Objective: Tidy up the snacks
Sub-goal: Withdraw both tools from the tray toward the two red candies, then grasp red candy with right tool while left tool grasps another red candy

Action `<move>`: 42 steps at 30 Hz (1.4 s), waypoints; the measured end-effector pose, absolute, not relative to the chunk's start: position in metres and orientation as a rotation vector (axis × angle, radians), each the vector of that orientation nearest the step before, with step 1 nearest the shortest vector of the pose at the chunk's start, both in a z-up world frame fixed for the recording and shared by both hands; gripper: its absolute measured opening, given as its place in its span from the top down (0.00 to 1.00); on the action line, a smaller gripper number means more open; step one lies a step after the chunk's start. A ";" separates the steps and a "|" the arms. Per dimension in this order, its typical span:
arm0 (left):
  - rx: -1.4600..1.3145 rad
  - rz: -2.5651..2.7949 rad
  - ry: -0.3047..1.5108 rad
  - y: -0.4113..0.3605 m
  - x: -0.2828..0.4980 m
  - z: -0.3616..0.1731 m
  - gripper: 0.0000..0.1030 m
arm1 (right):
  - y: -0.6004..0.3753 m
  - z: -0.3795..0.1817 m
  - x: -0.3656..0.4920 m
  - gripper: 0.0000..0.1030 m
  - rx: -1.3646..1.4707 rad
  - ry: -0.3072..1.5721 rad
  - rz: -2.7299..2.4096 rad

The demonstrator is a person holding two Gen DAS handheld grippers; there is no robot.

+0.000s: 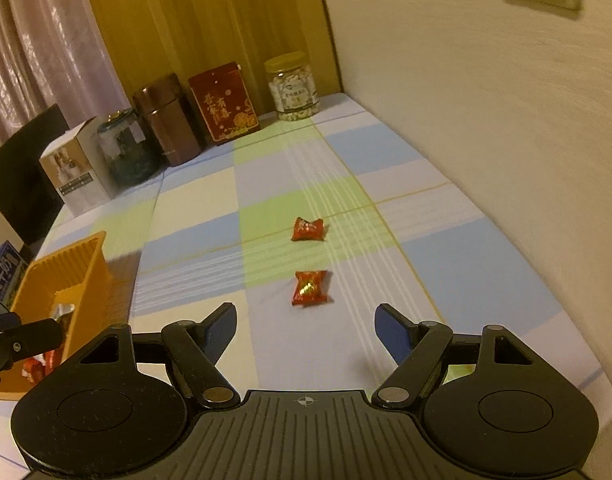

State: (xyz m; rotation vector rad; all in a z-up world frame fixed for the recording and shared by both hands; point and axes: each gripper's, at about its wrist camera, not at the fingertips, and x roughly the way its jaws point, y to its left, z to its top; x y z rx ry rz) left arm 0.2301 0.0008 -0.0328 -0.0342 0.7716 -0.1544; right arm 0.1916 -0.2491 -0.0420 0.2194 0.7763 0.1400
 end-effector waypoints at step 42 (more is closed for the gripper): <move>0.034 -0.302 0.823 -0.061 0.328 -0.082 0.06 | -0.265 -0.099 0.276 0.79 0.110 0.819 0.130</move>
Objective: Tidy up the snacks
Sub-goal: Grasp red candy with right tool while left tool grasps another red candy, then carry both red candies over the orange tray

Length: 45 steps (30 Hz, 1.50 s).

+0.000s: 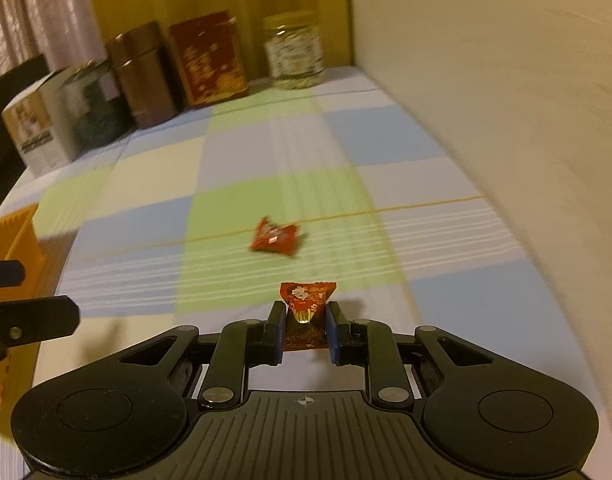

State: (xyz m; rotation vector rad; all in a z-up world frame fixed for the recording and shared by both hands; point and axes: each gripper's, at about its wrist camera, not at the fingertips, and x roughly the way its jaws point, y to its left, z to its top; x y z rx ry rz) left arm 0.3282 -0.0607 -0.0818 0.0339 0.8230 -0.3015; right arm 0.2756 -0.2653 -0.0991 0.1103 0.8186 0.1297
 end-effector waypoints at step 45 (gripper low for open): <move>0.050 -0.394 0.720 -0.151 0.406 -0.159 0.78 | -0.327 -0.120 0.267 0.80 0.189 0.794 0.021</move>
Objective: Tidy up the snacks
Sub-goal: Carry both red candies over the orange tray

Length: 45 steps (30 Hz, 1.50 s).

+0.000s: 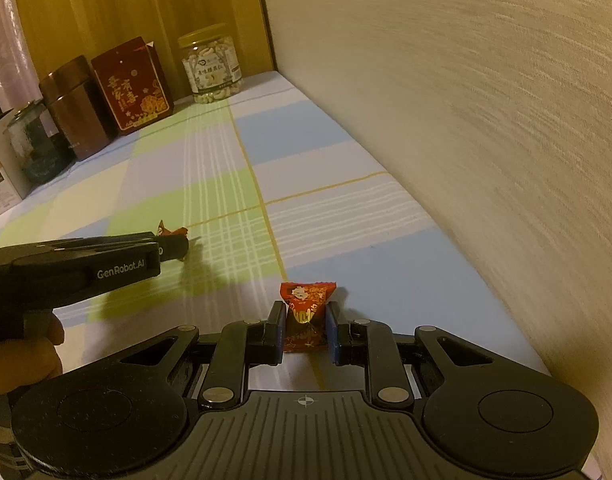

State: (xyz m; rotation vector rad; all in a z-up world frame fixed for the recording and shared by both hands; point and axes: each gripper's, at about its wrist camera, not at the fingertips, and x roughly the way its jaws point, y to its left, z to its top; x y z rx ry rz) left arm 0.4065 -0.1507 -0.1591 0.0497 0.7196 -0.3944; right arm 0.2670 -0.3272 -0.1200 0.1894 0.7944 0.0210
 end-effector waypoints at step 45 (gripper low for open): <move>-0.110 -0.158 0.695 0.019 0.166 -0.017 0.78 | -0.168 -0.005 0.131 0.79 0.115 0.731 0.292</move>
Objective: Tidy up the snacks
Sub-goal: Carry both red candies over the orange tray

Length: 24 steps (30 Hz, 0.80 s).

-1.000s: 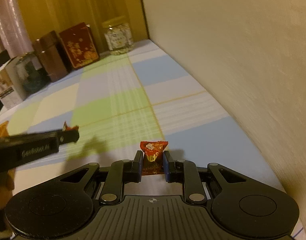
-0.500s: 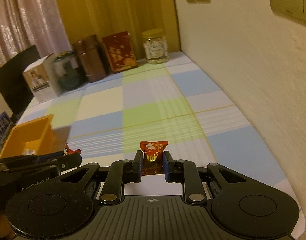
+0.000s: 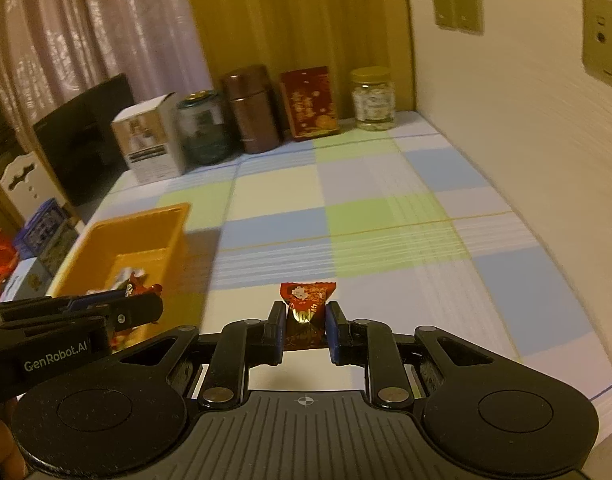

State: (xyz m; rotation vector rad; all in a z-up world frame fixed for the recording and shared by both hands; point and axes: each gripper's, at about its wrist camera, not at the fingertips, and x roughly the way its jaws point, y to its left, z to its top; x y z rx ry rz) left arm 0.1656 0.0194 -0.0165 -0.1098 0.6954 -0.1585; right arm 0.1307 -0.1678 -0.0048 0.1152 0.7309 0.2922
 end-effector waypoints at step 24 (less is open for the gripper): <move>-0.145 -0.006 0.679 0.117 0.093 0.003 0.78 | -0.067 0.005 0.091 0.79 0.011 0.719 0.472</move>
